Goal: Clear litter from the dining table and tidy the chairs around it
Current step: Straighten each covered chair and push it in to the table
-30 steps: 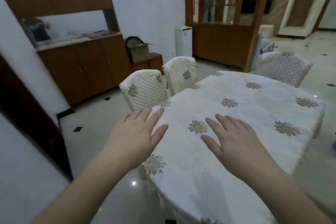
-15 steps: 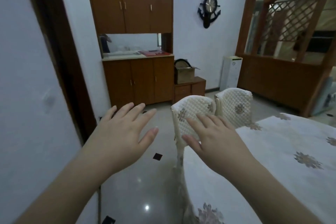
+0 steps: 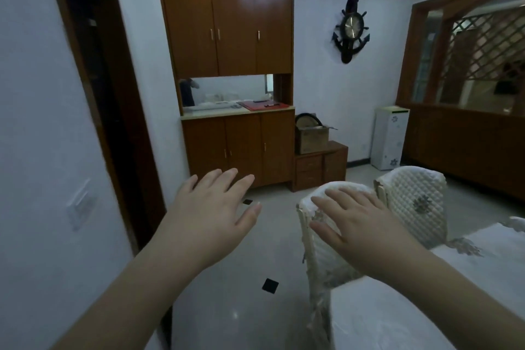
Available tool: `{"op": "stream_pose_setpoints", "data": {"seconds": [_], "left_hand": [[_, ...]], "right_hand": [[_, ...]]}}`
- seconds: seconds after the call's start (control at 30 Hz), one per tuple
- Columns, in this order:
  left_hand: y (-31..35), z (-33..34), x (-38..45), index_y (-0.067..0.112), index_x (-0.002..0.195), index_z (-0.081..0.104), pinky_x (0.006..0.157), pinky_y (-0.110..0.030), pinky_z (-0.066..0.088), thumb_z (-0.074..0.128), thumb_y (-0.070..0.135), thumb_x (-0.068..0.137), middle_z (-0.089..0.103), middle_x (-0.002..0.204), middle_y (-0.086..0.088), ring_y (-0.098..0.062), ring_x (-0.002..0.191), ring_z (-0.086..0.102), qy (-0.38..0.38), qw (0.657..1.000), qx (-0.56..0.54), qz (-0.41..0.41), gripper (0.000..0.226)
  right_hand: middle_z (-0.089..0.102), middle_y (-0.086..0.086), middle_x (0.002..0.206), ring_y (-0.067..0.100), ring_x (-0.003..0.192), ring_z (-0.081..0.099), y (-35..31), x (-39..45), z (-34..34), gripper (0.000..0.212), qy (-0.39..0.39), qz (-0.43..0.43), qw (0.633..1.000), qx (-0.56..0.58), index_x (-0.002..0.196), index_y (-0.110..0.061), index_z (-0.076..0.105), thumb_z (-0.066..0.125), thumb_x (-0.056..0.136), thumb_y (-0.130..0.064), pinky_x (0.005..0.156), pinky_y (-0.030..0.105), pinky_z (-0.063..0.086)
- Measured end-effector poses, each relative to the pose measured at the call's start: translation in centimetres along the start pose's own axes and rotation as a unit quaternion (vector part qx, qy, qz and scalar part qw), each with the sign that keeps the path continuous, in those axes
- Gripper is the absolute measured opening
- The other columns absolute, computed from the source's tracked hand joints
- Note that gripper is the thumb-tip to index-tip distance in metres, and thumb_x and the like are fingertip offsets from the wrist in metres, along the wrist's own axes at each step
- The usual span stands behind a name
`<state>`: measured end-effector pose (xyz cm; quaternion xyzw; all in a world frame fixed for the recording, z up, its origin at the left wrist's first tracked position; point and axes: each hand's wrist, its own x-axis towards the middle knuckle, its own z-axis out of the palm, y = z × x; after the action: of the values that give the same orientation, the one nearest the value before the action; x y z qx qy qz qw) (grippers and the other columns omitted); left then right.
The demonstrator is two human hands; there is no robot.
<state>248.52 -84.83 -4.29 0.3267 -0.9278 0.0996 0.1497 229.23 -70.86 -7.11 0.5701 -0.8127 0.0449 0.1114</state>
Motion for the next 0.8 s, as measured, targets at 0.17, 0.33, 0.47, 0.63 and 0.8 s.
{"op": "stream_pose_setpoints", "data": {"seconds": [0.17, 0.33, 0.47, 0.63, 0.8], "left_hand": [[-1.3, 2.6, 6.7, 0.042, 0.149, 0.005, 0.119, -0.040, 0.010, -0.010, 0.072, 0.078, 0.010, 0.160, 0.009, -0.016, 0.146, 0.009, 0.000, 0.999, 0.029, -0.015, 0.079], [-3.2, 4.8, 12.3, 0.041, 0.150, 0.005, 0.119, -0.039, 0.009, -0.015, 0.071, 0.074, 0.010, 0.160, 0.010, -0.015, 0.147, 0.008, -0.001, 0.999, 0.044, -0.016, 0.084], [-5.5, 7.3, 15.9, 0.040, 0.150, 0.006, 0.120, -0.039, 0.005, -0.015, 0.069, 0.076, 0.009, 0.160, 0.010, -0.014, 0.147, 0.004, -0.006, 0.998, 0.044, -0.037, 0.083], [-9.3, 11.3, 20.8, 0.041, 0.150, 0.005, 0.119, -0.039, 0.000, -0.013, 0.070, 0.077, 0.005, 0.161, 0.011, -0.013, 0.147, -0.001, -0.010, 0.997, 0.036, -0.066, 0.080], [-14.3, 15.4, 26.2, 0.040, 0.150, 0.005, 0.120, -0.043, 0.004, -0.009, 0.072, 0.083, 0.007, 0.161, 0.010, -0.015, 0.147, 0.000, 0.000, 0.997, 0.030, -0.072, 0.075]], "right_hand": [[0.017, -0.008, 0.159, 0.014, 0.146, 0.011, 3.1, 6.6, 1.7, 0.072, 0.033, 0.008, 0.999, 0.007, 0.150, -0.039, 0.012, -0.001, 0.085, -0.066, 0.117, 0.034, 0.006], [0.031, -0.001, 0.155, 0.019, 0.144, 0.024, 4.1, 13.8, 3.0, 0.085, 0.066, -0.017, 0.998, -0.004, 0.149, -0.033, 0.023, -0.011, 0.079, -0.066, 0.116, 0.040, 0.015], [0.048, 0.002, 0.144, 0.023, 0.135, 0.041, 3.2, 19.4, 5.1, 0.071, 0.053, -0.019, 0.998, -0.005, 0.143, -0.030, 0.041, 0.007, 0.089, -0.063, 0.111, 0.044, 0.029], [0.051, 0.003, 0.141, 0.025, 0.132, 0.044, 1.1, 25.7, 7.4, 0.070, 0.062, -0.032, 0.997, 0.014, 0.140, -0.030, 0.044, 0.009, 0.090, -0.062, 0.109, 0.046, 0.031], [0.054, 0.006, 0.139, 0.027, 0.131, 0.046, -1.1, 33.7, 9.9, 0.071, 0.061, -0.026, 0.998, 0.008, 0.139, -0.027, 0.047, 0.009, 0.090, -0.062, 0.108, 0.047, 0.033]]}}
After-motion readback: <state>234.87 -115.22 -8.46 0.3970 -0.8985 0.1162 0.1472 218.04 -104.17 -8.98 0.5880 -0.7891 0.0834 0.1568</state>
